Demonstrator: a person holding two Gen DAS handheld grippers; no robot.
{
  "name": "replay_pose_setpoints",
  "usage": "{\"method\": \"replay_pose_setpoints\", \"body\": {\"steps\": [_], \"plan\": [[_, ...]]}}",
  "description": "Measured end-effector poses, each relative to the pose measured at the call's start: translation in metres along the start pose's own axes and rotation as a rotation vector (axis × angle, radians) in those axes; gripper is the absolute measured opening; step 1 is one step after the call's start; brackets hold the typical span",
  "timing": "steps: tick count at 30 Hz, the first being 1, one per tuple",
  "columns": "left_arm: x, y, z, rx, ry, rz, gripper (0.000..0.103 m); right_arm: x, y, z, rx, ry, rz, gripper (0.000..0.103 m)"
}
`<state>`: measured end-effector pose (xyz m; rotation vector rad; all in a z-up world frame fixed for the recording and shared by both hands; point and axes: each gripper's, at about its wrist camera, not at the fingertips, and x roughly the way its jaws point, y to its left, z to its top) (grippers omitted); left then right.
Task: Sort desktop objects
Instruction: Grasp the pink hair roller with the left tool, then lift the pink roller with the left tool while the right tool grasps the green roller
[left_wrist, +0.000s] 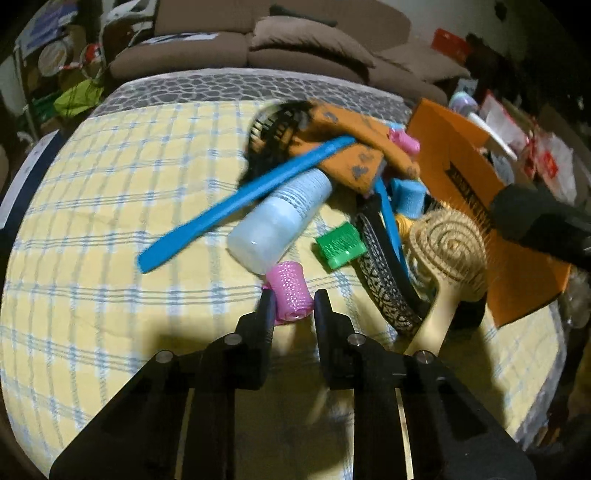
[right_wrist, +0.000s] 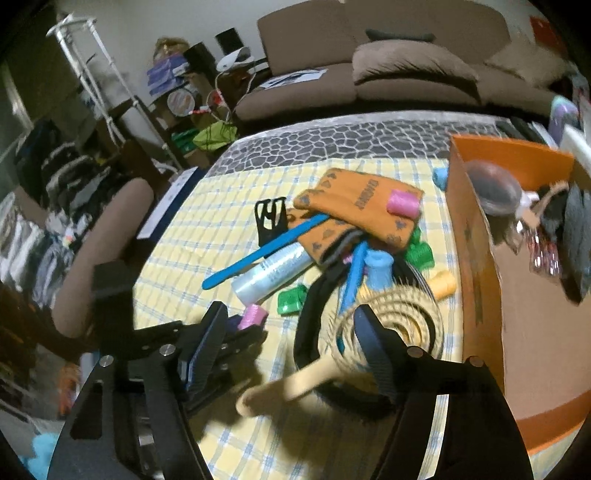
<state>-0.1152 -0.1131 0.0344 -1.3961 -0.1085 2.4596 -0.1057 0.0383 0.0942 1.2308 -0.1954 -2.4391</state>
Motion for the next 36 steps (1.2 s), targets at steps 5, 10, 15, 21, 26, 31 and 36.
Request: {"method": "replay_pose_setpoints", "body": {"steps": [5, 10, 15, 21, 26, 31, 36], "plan": [[-0.024, 0.022, 0.007, -0.054, -0.036, -0.013, 0.019, 0.025, 0.027, 0.012, -0.147, 0.017, -0.05, 0.059], [-0.035, 0.052, 0.012, -0.122, -0.05, -0.008, 0.02, 0.065, 0.039, 0.011, -0.227, 0.102, -0.072, 0.043], [-0.043, 0.072, 0.015, -0.167, -0.063, -0.019, 0.02, 0.092, 0.043, 0.005, -0.288, 0.155, -0.136, 0.043], [-0.048, 0.075, 0.014, -0.165, -0.063, -0.035, 0.02, 0.115, 0.045, 0.003, -0.33, 0.197, -0.17, 0.028], [-0.049, 0.074, 0.014, -0.165, -0.06, -0.049, 0.02, 0.117, 0.038, 0.003, -0.319, 0.224, -0.212, 0.027], [-0.049, 0.068, 0.016, -0.154, -0.062, -0.061, 0.02, 0.114, 0.031, 0.004, -0.3, 0.246, -0.198, 0.03], [-0.049, 0.064, 0.015, -0.147, -0.063, -0.061, 0.02, 0.119, 0.044, -0.002, -0.359, 0.246, -0.207, 0.055]]}}
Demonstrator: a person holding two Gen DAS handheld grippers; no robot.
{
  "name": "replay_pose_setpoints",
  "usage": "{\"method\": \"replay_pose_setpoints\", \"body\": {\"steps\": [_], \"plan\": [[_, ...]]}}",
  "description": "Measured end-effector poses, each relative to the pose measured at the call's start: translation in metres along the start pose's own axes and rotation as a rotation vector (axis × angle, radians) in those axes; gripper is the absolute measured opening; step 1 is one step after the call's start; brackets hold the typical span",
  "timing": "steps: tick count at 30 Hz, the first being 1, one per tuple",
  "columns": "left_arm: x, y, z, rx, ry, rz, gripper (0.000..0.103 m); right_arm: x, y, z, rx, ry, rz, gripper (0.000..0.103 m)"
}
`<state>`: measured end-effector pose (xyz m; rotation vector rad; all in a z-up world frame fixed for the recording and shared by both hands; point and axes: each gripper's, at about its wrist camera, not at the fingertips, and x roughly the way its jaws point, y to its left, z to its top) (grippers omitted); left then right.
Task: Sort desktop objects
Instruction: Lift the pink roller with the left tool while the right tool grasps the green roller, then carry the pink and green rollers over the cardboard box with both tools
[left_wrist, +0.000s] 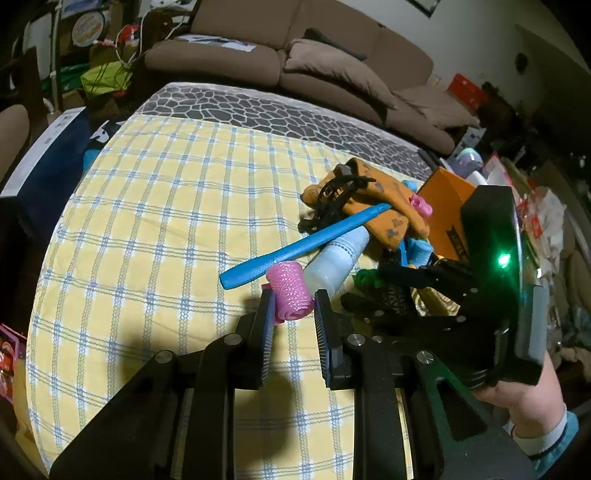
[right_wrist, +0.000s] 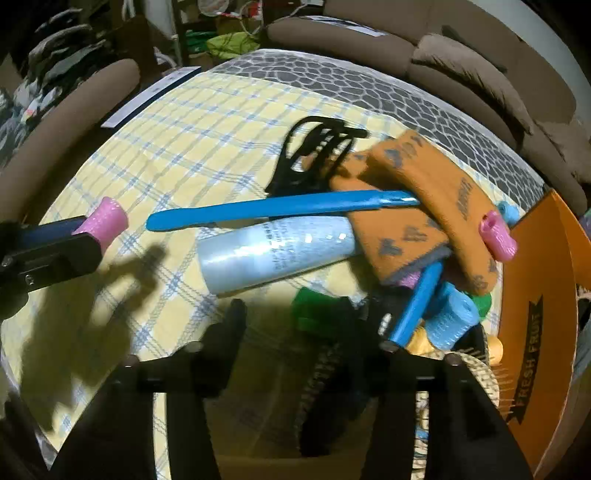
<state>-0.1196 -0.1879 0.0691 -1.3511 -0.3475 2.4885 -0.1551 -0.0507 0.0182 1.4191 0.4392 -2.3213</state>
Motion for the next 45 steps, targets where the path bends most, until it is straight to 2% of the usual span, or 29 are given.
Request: {"method": "replay_pose_setpoints", "body": {"steps": [4, 10, 11, 13, 14, 20, 26, 36, 45], "plan": [[0.0, 0.0, 0.0, 0.0, 0.0, 0.0, 0.02, 0.005, 0.005, 0.0, -0.047, -0.019, -0.052, 0.055], [0.0, -0.001, -0.001, 0.002, 0.001, -0.001, 0.02, 0.012, 0.003, -0.002, -0.107, -0.013, -0.049, 0.049], [-0.001, -0.001, 0.0, 0.002, 0.001, -0.002, 0.02, 0.012, -0.001, -0.003, -0.094, -0.014, -0.031, 0.046], [-0.001, -0.001, 0.001, 0.003, 0.001, -0.003, 0.02, 0.011, -0.008, -0.002, -0.048, -0.013, 0.009, 0.032], [-0.001, -0.001, 0.001, 0.002, 0.0, -0.005, 0.02, 0.012, -0.012, -0.001, -0.021, -0.006, 0.037, 0.019], [-0.002, -0.006, 0.003, 0.01, -0.008, -0.022, 0.02, 0.004, -0.028, -0.003, 0.107, -0.03, 0.139, 0.019], [-0.005, -0.017, 0.004, 0.026, -0.023, -0.051, 0.02, -0.026, -0.048, -0.006, 0.228, -0.095, 0.276, 0.018], [-0.001, -0.067, 0.008, 0.065, -0.044, -0.115, 0.02, -0.086, -0.073, -0.017, 0.253, -0.188, 0.236, 0.018], [0.005, -0.151, 0.001, 0.157, -0.064, -0.235, 0.02, -0.133, -0.129, -0.053, 0.338, -0.226, 0.119, 0.019]]}}
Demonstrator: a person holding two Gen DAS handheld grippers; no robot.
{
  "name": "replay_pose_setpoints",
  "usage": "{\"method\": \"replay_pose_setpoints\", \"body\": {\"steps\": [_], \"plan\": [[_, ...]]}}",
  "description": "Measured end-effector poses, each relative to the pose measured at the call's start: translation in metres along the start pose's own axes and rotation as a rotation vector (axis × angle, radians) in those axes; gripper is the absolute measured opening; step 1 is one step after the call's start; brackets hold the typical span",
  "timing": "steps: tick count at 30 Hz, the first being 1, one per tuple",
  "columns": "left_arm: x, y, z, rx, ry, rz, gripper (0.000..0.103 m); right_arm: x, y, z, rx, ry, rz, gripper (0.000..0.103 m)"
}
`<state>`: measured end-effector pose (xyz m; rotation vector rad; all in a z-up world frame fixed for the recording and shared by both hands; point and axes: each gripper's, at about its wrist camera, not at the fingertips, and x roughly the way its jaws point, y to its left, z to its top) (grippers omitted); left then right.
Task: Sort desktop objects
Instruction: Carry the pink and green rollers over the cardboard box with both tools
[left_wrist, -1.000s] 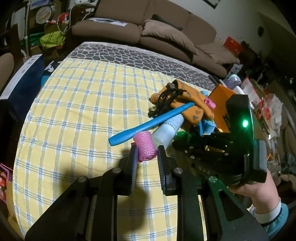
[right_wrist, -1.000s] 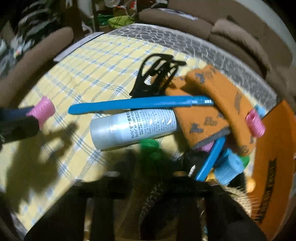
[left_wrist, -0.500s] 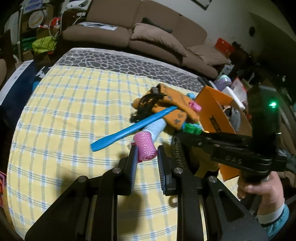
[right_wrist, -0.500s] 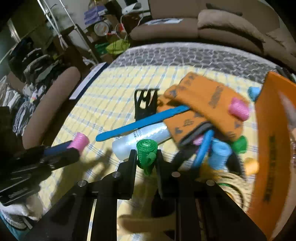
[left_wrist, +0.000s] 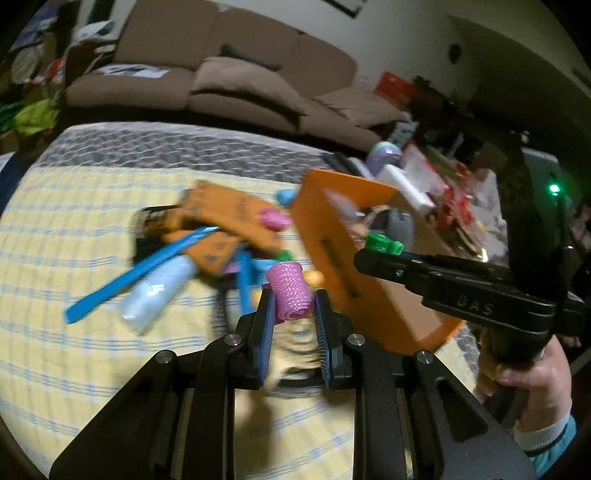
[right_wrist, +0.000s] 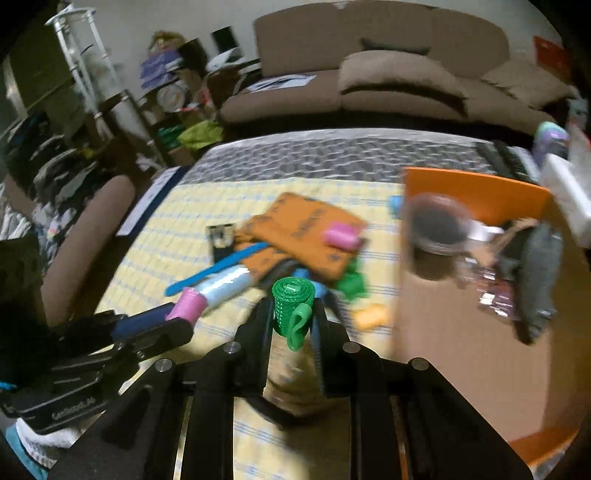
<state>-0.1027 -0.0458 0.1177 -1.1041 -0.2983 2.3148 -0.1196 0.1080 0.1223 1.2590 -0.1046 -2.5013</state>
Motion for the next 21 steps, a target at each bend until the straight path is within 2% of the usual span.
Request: {"method": "replay_pose_setpoints", "body": {"steps": [7, 12, 21], "plan": [[0.023, -0.062, -0.007, 0.089, 0.003, -0.093, 0.02, -0.039, -0.054, -0.023, 0.029, 0.01, -0.122, 0.019], [0.034, -0.092, -0.008, 0.081, 0.001, -0.15, 0.02, -0.052, -0.088, -0.037, 0.071, 0.023, -0.146, 0.019], [0.066, -0.124, -0.025, 0.118, 0.044, -0.107, 0.02, -0.055, -0.115, -0.047, 0.112, 0.048, -0.159, 0.019]]}}
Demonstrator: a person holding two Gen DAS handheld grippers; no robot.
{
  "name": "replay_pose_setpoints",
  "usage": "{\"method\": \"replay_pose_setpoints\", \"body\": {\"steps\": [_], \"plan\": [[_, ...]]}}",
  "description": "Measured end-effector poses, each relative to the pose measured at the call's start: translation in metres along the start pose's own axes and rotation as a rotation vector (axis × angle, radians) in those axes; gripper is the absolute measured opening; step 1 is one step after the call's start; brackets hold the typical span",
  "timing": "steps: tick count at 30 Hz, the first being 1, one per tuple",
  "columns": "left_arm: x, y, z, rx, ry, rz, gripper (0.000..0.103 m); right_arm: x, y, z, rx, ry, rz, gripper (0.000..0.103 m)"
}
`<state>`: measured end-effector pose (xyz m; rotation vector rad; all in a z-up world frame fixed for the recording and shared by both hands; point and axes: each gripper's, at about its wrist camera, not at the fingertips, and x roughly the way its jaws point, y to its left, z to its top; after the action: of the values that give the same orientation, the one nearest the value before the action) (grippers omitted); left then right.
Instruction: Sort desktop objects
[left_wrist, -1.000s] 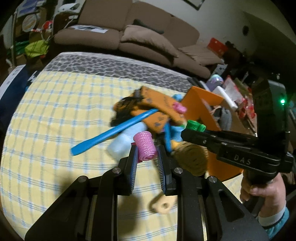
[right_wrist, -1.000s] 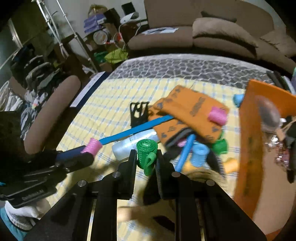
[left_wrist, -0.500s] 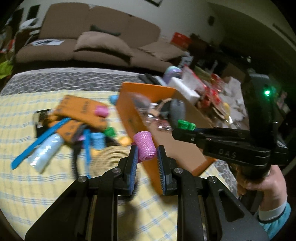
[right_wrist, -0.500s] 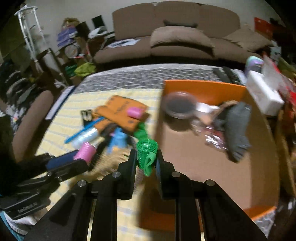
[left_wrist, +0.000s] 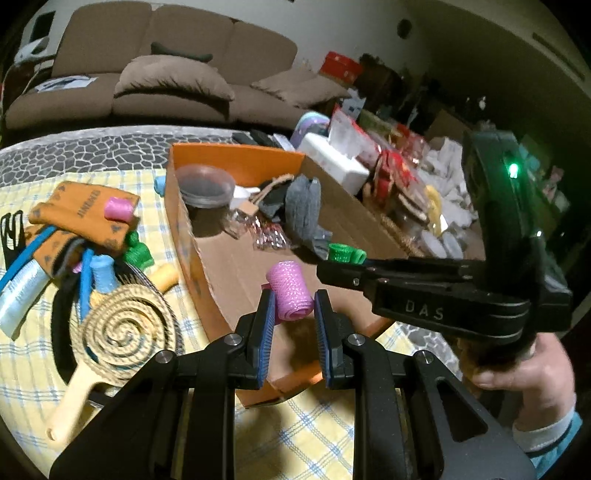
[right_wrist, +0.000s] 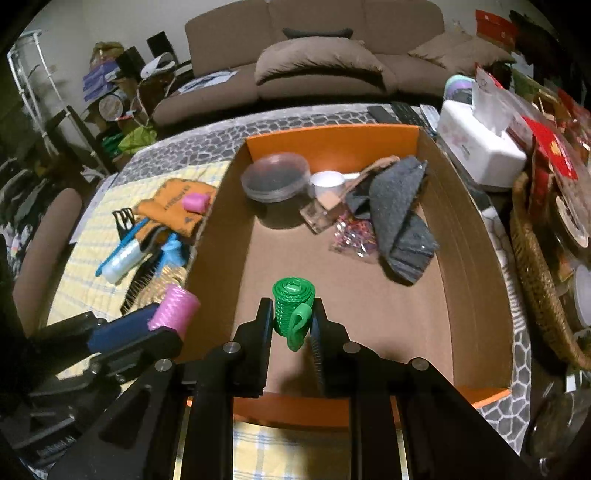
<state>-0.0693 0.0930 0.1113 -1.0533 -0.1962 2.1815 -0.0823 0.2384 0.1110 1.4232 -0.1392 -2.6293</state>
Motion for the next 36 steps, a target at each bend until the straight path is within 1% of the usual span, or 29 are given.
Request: {"method": "replay_pose_setpoints", "body": {"steps": [2, 5, 10, 15, 17, 19, 21, 22, 25, 27, 28, 29, 30, 31, 32, 33, 35, 36], "plan": [[0.005, -0.005, -0.003, 0.017, 0.012, 0.008, 0.02, 0.003, -0.005, -0.002, 0.002, 0.015, -0.012, 0.019], [0.012, -0.01, -0.007, 0.055, 0.026, 0.044, 0.02, 0.01, -0.014, -0.005, 0.008, 0.042, -0.039, 0.019], [0.016, -0.005, -0.009, 0.049, 0.031, 0.055, 0.02, 0.019, -0.024, -0.009, 0.032, 0.079, -0.054, 0.02], [0.009, 0.002, -0.006, 0.021, 0.016, 0.038, 0.032, 0.022, -0.026, -0.01, 0.041, 0.089, -0.064, 0.023], [0.004, 0.005, -0.004, 0.004, 0.004, 0.032, 0.034, 0.021, -0.027, -0.009, 0.051, 0.081, -0.059, 0.028], [-0.002, 0.01, 0.0, -0.012, -0.011, 0.031, 0.035, 0.019, -0.027, -0.008, 0.059, 0.074, -0.061, 0.03], [-0.008, 0.016, 0.003, -0.029, -0.028, 0.035, 0.041, 0.018, -0.026, -0.006, 0.061, 0.065, -0.066, 0.033], [-0.011, 0.019, 0.004, -0.037, -0.032, 0.036, 0.042, 0.017, -0.025, -0.005, 0.06, 0.06, -0.068, 0.035], [-0.017, 0.028, 0.007, -0.056, -0.043, 0.046, 0.047, 0.014, -0.021, -0.001, 0.057, 0.043, -0.067, 0.043], [-0.021, 0.033, 0.008, -0.062, -0.049, 0.054, 0.06, 0.011, -0.018, 0.001, 0.059, 0.025, -0.057, 0.054], [-0.022, 0.035, 0.008, -0.063, -0.051, 0.056, 0.063, 0.01, -0.016, 0.003, 0.06, 0.015, -0.052, 0.057], [-0.025, 0.038, 0.009, -0.062, -0.054, 0.061, 0.067, 0.008, -0.014, 0.004, 0.06, 0.003, -0.044, 0.06], [-0.028, 0.04, 0.009, -0.061, -0.055, 0.068, 0.073, 0.007, -0.011, 0.006, 0.06, -0.007, -0.038, 0.065], [-0.029, 0.041, 0.009, -0.059, -0.058, 0.074, 0.077, 0.005, -0.008, 0.008, 0.06, -0.016, -0.032, 0.068], [-0.033, 0.045, 0.009, -0.058, -0.062, 0.08, 0.083, 0.004, -0.004, 0.009, 0.057, -0.028, -0.025, 0.075], [-0.035, 0.047, 0.009, -0.058, -0.064, 0.084, 0.091, 0.002, -0.001, 0.012, 0.054, -0.04, -0.018, 0.08], [-0.041, 0.054, 0.009, -0.061, -0.069, 0.099, 0.1, -0.001, 0.01, 0.015, 0.046, -0.064, -0.007, 0.081], [-0.044, 0.058, 0.01, -0.063, -0.073, 0.105, 0.101, -0.002, 0.014, 0.017, 0.041, -0.073, -0.001, 0.083]]}}
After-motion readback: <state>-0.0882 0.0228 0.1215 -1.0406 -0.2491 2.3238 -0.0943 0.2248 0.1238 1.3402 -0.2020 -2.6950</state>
